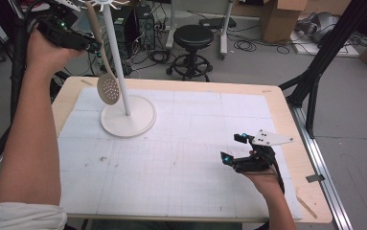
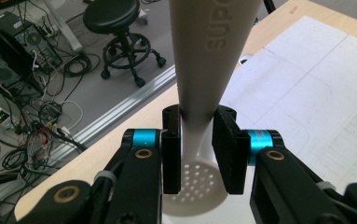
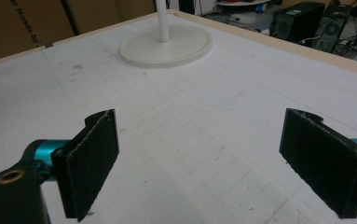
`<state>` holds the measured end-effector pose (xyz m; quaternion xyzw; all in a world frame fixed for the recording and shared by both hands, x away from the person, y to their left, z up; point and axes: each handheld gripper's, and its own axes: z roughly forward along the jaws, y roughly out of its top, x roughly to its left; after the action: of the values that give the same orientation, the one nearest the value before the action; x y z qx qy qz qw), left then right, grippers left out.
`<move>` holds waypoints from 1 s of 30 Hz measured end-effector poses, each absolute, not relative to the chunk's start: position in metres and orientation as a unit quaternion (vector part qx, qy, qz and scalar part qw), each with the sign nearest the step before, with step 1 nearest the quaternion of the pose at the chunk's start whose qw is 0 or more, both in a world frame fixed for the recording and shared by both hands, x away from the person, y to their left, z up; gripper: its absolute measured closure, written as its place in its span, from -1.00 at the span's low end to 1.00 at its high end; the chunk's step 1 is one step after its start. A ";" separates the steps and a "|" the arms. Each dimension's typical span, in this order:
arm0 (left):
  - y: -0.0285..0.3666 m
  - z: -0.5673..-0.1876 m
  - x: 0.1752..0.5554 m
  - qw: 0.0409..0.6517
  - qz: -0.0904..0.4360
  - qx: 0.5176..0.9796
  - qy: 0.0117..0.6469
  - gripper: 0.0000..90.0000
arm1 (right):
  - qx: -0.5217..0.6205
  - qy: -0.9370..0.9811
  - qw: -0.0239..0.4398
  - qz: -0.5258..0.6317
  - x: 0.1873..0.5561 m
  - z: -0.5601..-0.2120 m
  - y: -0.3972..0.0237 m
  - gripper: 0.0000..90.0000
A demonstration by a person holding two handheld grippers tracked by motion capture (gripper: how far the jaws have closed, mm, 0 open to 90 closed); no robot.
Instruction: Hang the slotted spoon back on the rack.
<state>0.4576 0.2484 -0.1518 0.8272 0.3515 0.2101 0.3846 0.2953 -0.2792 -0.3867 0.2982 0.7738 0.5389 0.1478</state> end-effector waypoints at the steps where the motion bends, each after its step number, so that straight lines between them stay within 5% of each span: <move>1: 0.248 -0.153 0.458 0.384 0.209 0.828 0.351 0.64 | 0.298 0.774 0.148 0.539 0.295 -0.387 -0.279 -0.76; 9: 0.247 -0.156 0.457 0.391 0.209 0.826 0.348 0.61 | 0.299 0.773 0.148 0.540 0.295 -0.387 -0.281 -0.76; 10: 0.248 -0.156 0.456 0.396 0.213 0.824 0.345 0.43 | 0.297 0.774 0.147 0.539 0.295 -0.387 -0.281 -0.76; 16: 0.245 -0.153 0.448 0.405 0.214 0.820 0.344 0.11 | 0.294 0.774 0.147 0.541 0.294 -0.385 -0.279 -0.76; 30: 0.264 -0.176 0.415 0.450 0.204 0.800 0.341 -0.09 | 0.288 0.775 0.147 0.542 0.292 -0.383 -0.276 -0.76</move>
<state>0.4151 0.2643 -0.1757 0.7995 0.3407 0.2042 0.4505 0.2924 -0.2764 -0.3828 0.2885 0.7752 0.5424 0.1474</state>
